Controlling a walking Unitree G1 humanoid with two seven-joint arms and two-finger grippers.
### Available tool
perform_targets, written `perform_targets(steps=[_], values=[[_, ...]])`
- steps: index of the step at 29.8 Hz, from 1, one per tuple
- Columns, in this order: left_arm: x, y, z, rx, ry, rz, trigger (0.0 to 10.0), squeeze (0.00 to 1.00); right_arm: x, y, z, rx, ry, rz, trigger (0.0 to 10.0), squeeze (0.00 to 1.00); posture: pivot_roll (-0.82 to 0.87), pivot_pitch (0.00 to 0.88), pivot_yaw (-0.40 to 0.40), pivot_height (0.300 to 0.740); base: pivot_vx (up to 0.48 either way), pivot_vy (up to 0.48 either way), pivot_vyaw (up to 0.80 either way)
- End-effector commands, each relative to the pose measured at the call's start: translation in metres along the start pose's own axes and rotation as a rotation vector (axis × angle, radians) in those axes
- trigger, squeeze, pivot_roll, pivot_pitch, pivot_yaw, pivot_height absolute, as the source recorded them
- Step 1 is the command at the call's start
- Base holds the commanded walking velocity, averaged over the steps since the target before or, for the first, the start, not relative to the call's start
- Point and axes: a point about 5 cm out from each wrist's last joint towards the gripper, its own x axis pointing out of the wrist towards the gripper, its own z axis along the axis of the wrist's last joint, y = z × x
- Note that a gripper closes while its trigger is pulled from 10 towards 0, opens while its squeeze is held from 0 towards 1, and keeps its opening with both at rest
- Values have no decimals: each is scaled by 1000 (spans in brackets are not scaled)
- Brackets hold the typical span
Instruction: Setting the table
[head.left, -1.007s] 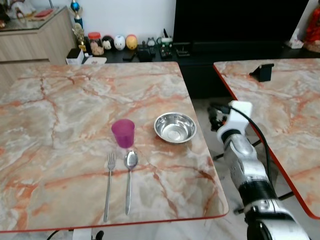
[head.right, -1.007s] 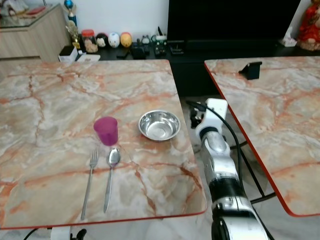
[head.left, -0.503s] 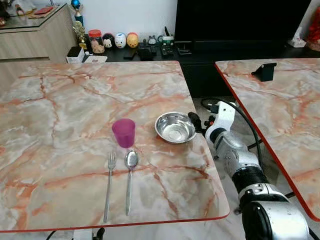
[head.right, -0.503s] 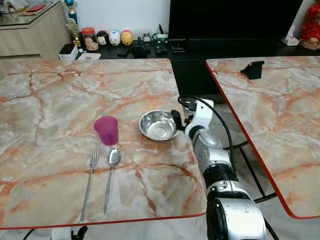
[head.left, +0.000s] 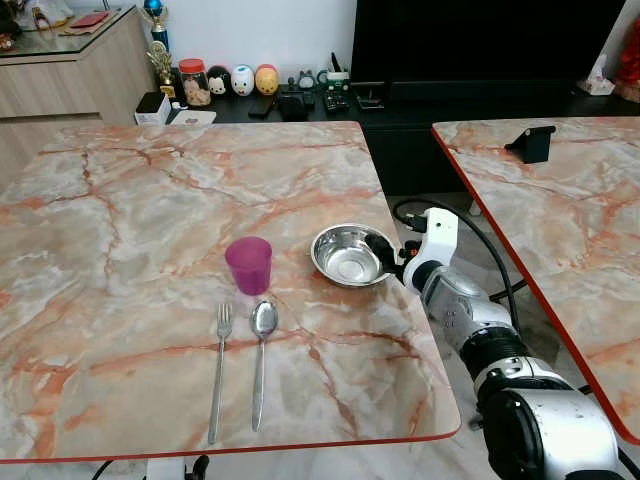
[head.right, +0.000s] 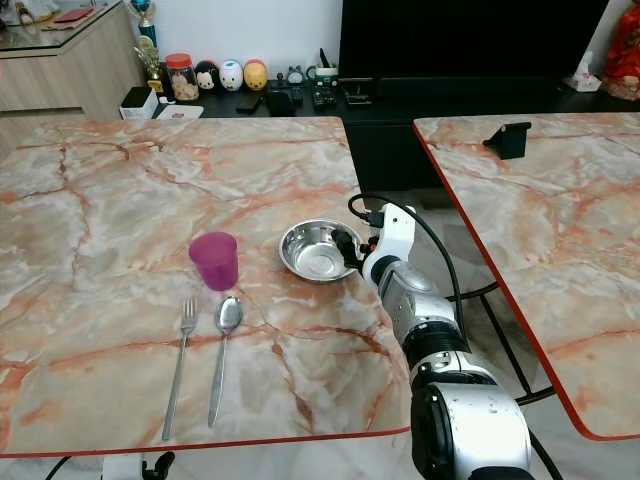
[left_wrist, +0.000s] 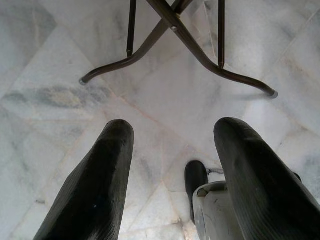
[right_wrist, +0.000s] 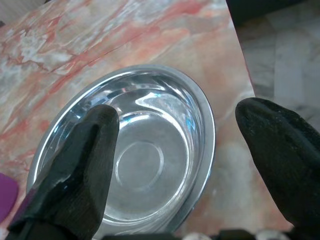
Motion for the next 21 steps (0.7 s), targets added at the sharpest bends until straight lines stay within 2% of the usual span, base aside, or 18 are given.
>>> perform_targets(steps=[1,9,13,21], values=[[-1,3,-1,-3,-2,13,10000,0,2,4,7,25,-9,12,10000,0,-72,1,-8,736,0,0,0],[0,1,3,-4,-17,9,10000,0,2,4,5,42,-9,7,10000,0,-76,9,-8,736,0,0,0],[0,1,3,-2,-23,7,10000,0,2,4,1,91,-6,7,10000,0,-72,12,-11,736,0,0,0],[1,1,5,-3,-32,7,10000,0,2,1,-5,121,5,-23,10000,0,-67,12,-11,736,0,0,0]])
